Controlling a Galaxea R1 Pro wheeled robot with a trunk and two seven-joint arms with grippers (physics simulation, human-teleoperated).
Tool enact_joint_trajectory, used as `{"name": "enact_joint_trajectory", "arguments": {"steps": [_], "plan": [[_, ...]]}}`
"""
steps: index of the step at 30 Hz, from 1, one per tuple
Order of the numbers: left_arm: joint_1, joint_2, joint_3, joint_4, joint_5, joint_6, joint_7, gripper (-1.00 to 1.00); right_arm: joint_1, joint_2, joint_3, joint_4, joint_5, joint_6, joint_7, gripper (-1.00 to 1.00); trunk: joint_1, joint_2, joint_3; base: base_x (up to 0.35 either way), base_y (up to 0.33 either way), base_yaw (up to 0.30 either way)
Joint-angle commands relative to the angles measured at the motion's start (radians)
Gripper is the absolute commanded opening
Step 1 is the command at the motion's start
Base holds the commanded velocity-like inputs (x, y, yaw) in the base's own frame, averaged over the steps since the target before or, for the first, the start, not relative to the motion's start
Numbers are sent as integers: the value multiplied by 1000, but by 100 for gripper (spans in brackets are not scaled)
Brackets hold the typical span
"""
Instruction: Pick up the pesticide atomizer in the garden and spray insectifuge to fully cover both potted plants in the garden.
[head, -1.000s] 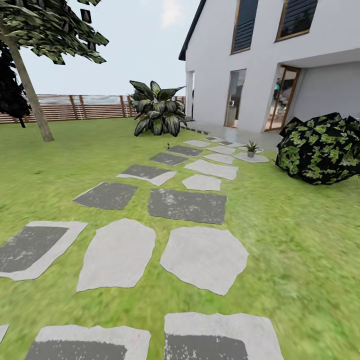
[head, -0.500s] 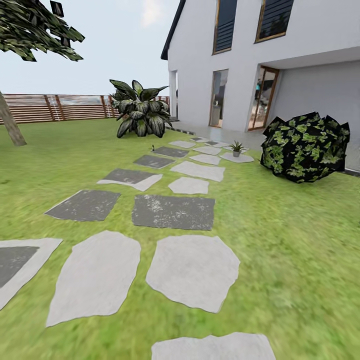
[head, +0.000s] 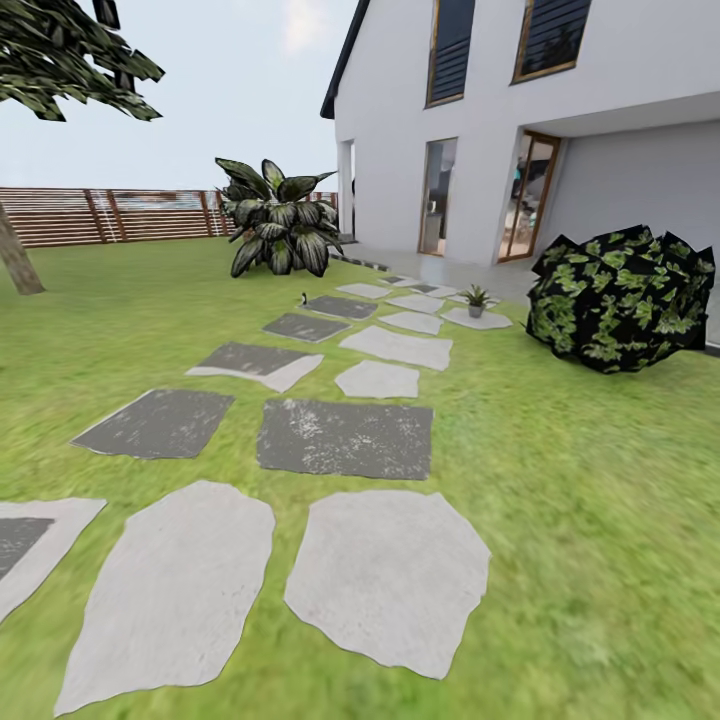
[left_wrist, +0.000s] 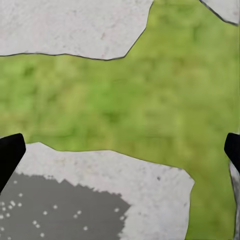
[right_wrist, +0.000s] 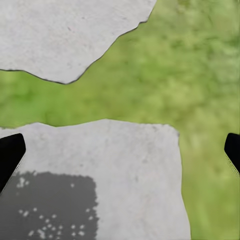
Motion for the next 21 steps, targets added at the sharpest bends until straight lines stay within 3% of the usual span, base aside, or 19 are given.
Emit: {"name": "enact_joint_trajectory", "arguments": {"steps": [1,13,21], "plan": [[-1,0,3,1,-2,-4,-1,100,0,0,-1,1,0,-3,0,100,0,0,-1,338,0,0],[-1,0,3,1,-2,-3,-1,100,0,0,-1,0,0,-3,0,100,0,0,-1,338,0,-10],[-1,1,2,1,-1,-3,-1,100,0,0,-1,0,0,-3,0,100,0,0,-1,338,0,-251]]}}
